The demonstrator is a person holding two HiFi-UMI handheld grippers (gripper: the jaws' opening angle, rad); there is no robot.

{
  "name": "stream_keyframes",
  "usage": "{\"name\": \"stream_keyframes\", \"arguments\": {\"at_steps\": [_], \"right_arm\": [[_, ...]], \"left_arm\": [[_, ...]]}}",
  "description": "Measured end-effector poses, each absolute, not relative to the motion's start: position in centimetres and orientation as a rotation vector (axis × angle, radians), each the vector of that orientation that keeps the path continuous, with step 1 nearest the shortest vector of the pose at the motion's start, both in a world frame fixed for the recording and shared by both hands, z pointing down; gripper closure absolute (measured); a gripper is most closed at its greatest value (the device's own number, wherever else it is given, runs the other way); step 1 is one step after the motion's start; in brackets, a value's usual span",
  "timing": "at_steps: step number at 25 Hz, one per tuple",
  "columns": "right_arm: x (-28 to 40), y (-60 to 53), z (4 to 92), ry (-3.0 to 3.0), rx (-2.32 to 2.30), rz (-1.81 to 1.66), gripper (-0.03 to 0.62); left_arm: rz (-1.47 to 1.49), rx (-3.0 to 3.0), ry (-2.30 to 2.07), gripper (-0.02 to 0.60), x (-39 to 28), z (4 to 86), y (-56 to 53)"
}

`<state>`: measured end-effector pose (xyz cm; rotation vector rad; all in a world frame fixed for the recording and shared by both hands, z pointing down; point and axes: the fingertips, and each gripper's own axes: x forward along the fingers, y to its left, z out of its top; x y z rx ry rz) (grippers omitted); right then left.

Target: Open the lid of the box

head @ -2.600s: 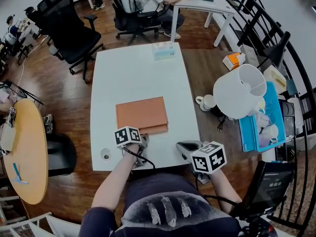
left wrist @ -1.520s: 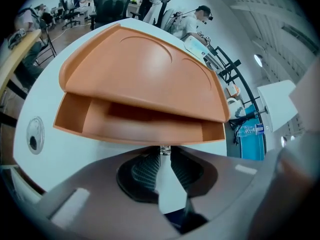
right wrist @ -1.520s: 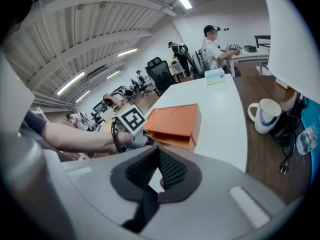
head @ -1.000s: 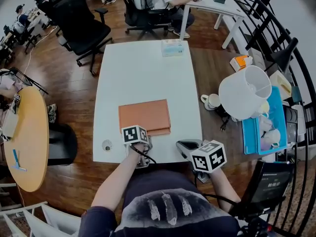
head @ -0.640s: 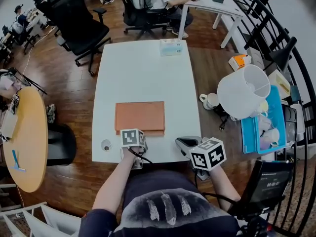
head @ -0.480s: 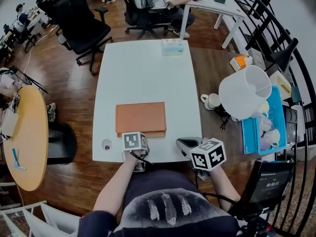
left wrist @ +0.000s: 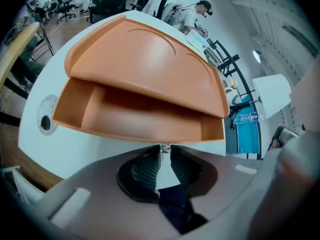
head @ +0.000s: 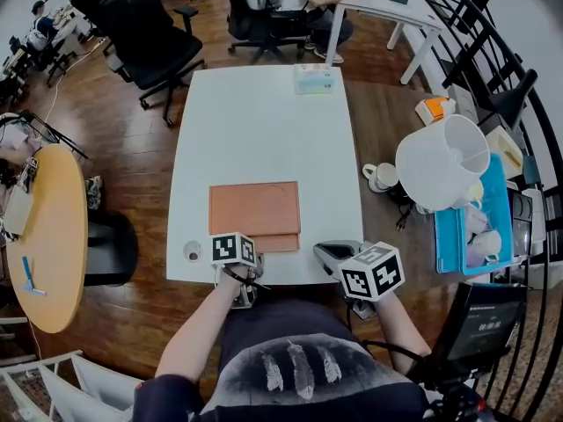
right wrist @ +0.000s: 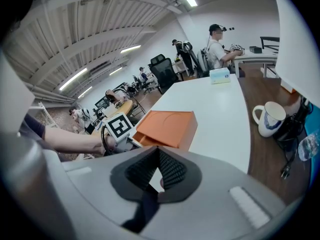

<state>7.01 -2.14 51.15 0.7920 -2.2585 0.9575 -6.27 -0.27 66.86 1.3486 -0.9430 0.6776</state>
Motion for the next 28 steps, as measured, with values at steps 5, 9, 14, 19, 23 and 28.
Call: {"name": "stream_keyframes", "arguments": {"at_steps": [5, 9, 14, 19, 23, 28], "right_arm": [[6.7, -1.8, 51.4, -2.258, 0.775, 0.959, 0.591], [6.4, -1.7, 51.3, -2.262, 0.769, 0.951, 0.589], [6.3, -1.7, 51.4, -2.266, 0.756, 0.949, 0.591], [6.0, -1.5, 51.4, -2.259, 0.73, 0.936, 0.589], [6.1, -1.2, 51.4, -2.256, 0.712, 0.928, 0.591], [6.4, -0.8, 51.6, -2.248, 0.692, 0.915, 0.591]], "left_arm": [[0.649, 1.341, -0.996, 0.5, -6.6, 67.1, -0.2], [0.597, 1.328, -1.06, 0.5, -6.5, 67.2, 0.9], [0.524, 1.295, -1.049, 0.502, -6.5, 67.4, 3.0], [0.467, 1.307, -1.065, 0.5, -6.7, 66.9, 3.4], [0.425, 1.294, -1.06, 0.5, -6.5, 67.0, 4.4], [0.326, 1.281, -1.068, 0.5, -6.5, 67.1, 5.2]]}}
